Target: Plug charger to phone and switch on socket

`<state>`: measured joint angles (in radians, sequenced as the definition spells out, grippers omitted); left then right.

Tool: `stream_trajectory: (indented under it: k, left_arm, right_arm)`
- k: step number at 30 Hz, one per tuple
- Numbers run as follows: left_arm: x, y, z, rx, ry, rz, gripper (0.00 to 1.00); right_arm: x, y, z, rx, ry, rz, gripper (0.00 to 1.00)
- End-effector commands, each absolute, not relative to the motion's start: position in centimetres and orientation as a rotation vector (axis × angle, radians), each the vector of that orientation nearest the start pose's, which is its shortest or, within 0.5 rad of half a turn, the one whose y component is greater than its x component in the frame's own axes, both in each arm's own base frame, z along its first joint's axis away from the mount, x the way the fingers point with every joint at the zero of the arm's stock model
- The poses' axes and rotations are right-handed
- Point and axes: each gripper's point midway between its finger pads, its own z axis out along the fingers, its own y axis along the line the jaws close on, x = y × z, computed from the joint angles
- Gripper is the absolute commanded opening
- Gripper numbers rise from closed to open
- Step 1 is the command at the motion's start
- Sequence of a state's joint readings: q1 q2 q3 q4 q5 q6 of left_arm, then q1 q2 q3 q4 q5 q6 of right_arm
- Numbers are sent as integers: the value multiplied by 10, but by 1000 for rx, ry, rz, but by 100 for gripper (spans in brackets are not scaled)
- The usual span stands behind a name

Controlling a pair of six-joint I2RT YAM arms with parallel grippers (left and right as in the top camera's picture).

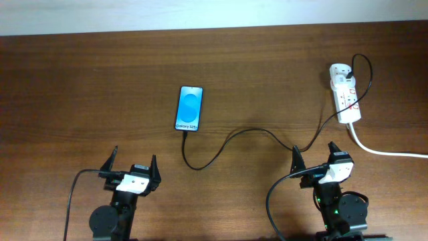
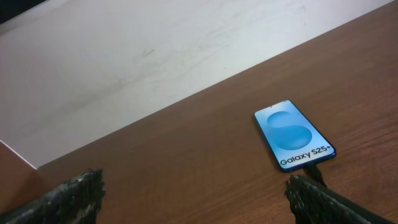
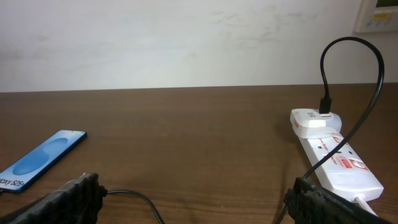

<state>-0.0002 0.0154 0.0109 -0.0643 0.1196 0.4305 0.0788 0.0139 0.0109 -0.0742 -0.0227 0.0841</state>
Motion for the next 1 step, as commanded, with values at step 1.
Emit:
stream_trajectory:
  k: [1]
  left_arm:
    - [245, -19, 159, 443, 1586, 249, 99]
  right_arm:
    - [245, 24, 156, -7, 1652, 151, 99]
